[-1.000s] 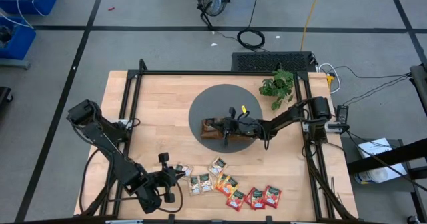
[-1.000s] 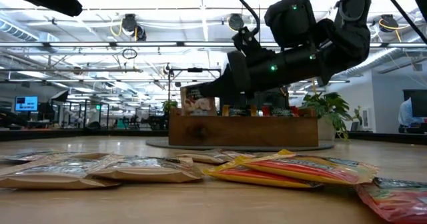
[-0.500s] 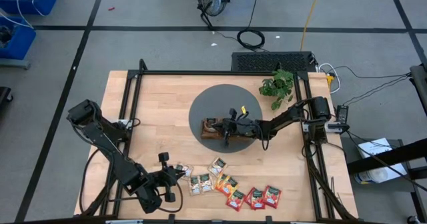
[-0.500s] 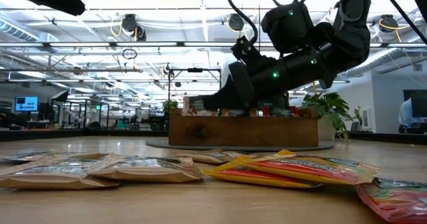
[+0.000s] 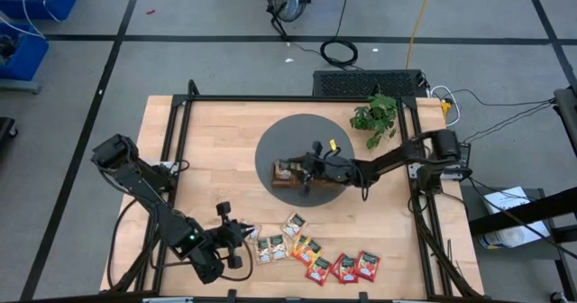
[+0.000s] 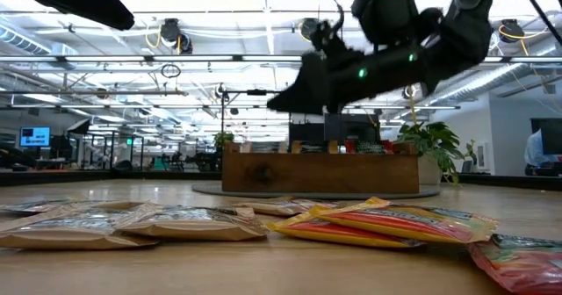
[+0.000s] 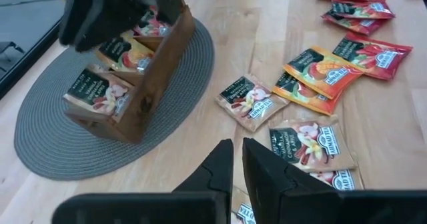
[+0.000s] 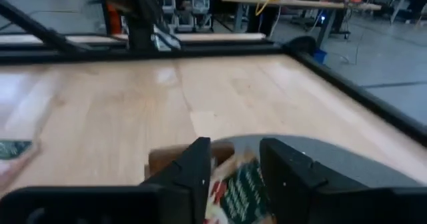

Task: Pick & Place Tea
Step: Put the red tea bag into the right slot of the wooden organizer

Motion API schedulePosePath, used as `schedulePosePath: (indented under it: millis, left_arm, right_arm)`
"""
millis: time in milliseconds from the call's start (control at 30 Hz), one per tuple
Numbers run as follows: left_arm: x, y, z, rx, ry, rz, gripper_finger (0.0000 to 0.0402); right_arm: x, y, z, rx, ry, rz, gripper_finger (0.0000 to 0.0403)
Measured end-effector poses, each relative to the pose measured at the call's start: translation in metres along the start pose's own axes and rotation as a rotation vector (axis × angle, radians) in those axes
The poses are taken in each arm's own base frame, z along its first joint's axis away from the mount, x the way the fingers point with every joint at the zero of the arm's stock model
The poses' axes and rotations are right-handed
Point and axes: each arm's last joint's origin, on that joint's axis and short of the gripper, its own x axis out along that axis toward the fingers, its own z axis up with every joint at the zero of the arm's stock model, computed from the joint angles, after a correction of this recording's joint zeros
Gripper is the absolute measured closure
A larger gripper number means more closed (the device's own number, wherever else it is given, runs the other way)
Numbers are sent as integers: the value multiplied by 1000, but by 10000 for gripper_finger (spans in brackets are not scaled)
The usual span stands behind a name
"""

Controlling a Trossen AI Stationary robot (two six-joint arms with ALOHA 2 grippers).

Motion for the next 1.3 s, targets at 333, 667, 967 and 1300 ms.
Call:
schedulePosePath:
  millis: [333, 667, 967, 1300]
  left_arm:
    - [14, -12, 4, -67, -16, -84, 360]
    - [96, -45, 33, -23, -80, -498, 396]
    - [161, -78, 74, 122, 27, -608, 395]
    - [193, -75, 88, 123, 16, -637, 375]
  right_arm:
    - [-68, 55, 33, -154, 192, 371, 342]
    - [-130, 116, 24, -199, 279, 495, 397]
    - [-177, 137, -5, -211, 552, 563, 402]
    - [-182, 143, -5, -282, 576, 808, 353]
